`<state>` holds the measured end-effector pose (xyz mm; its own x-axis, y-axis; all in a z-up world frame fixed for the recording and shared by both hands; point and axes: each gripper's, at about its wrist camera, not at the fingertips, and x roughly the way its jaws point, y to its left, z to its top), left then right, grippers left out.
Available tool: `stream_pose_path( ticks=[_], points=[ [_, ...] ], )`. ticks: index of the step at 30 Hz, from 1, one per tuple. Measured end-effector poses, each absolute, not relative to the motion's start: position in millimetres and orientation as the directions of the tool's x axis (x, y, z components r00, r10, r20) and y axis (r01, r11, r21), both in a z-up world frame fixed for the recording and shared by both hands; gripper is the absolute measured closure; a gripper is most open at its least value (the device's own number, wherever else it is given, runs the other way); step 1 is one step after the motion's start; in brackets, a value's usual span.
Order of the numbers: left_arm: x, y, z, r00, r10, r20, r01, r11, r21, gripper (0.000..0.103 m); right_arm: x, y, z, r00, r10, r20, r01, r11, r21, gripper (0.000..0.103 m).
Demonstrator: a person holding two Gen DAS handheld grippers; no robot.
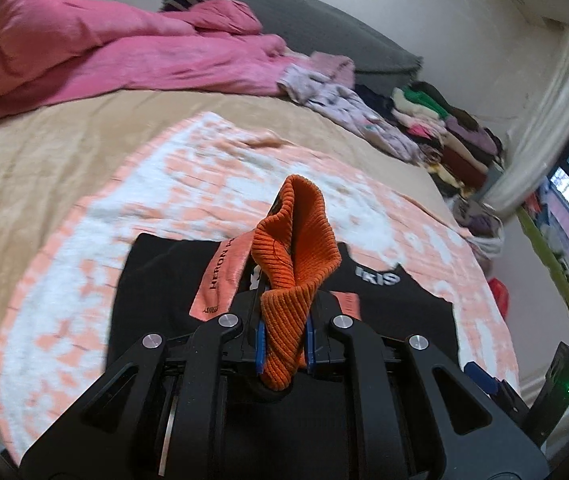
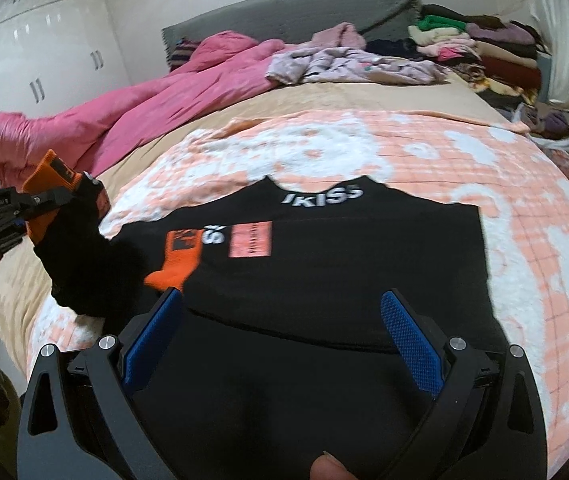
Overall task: Fold small clothes
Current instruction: 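Fold the sleeve across the shirt body with the left tool and release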
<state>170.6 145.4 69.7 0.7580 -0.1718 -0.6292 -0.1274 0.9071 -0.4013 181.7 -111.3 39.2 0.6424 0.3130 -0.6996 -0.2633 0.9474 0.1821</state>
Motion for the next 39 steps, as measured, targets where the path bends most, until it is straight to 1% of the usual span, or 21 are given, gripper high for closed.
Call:
stream_pose_path(
  ticks=[5, 13, 15, 16, 19, 21, 22, 27, 30, 31, 33, 34, 36, 38, 39],
  points=[
    [189, 105, 60, 0.723, -0.235, -0.650, -0.063, 0.914, -0.401, 0.096, 180, -141, 39, 0.659, 0.282, -0.698, -0.209, 0.959, 0.190, 0.005],
    [210, 63, 35, 0.643, -0.325, -0.694, 0.009, 0.909, -0.418, 0.095, 181, -175, 33, 0.668, 0.240, -0.704, -0.128, 0.970, 0.208, 0.005],
    [215, 55, 29, 0.617, -0.356, -0.701, 0.032, 0.902, -0.430, 0.090, 182, -178, 32, 0.667, 0.238, -0.706, -0.120, 0.970, 0.214, 0.005],
    [216, 53, 26, 0.609, -0.365, -0.705, 0.037, 0.900, -0.434, 0.089, 182, -179, 31, 0.666, 0.239, -0.707, -0.119, 0.969, 0.215, 0.005],
    [218, 46, 23, 0.594, -0.388, -0.704, 0.055, 0.893, -0.446, 0.078, 183, -177, 28, 0.658, 0.244, -0.713, -0.124, 0.968, 0.217, 0.005],
    [216, 48, 25, 0.597, -0.407, -0.691, 0.063, 0.883, -0.466, 0.068, 184, -174, 25, 0.650, 0.249, -0.718, -0.131, 0.967, 0.216, 0.005],
    [215, 50, 27, 0.601, -0.416, -0.682, 0.070, 0.877, -0.475, 0.066, 185, -170, 22, 0.643, 0.253, -0.722, -0.139, 0.967, 0.215, 0.005],
    [212, 67, 33, 0.630, -0.357, -0.689, 0.032, 0.899, -0.437, 0.066, 188, -151, 11, 0.608, 0.281, -0.742, -0.176, 0.960, 0.219, 0.005],
    [208, 82, 33, 0.658, -0.273, -0.702, -0.018, 0.926, -0.377, 0.065, 192, -137, 4, 0.583, 0.299, -0.755, -0.205, 0.954, 0.219, 0.005],
    [208, 86, 32, 0.661, -0.253, -0.706, -0.032, 0.931, -0.363, 0.064, 193, -130, 2, 0.572, 0.313, -0.758, -0.220, 0.949, 0.225, 0.005],
    [205, 98, 29, 0.663, -0.218, -0.716, -0.068, 0.935, -0.347, 0.055, 196, -122, -2, 0.557, 0.327, -0.763, -0.239, 0.944, 0.229, 0.005],
    [204, 104, 28, 0.667, -0.197, -0.719, -0.084, 0.939, -0.335, 0.053, 198, -117, -4, 0.548, 0.337, -0.766, -0.251, 0.939, 0.234, 0.006],
    [202, 111, 27, 0.673, -0.157, -0.723, -0.108, 0.946, -0.307, 0.047, 201, -107, -8, 0.532, 0.347, -0.772, -0.267, 0.934, 0.236, 0.006],
    [199, 122, 25, 0.673, -0.129, -0.729, -0.138, 0.946, -0.294, 0.042, 206, -98, -13, 0.512, 0.358, -0.781, -0.278, 0.929, 0.244, 0.012],
    [198, 126, 25, 0.674, -0.125, -0.728, -0.144, 0.944, -0.295, 0.040, 209, -95, -16, 0.503, 0.364, -0.784, -0.281, 0.927, 0.251, 0.021]
  ],
)
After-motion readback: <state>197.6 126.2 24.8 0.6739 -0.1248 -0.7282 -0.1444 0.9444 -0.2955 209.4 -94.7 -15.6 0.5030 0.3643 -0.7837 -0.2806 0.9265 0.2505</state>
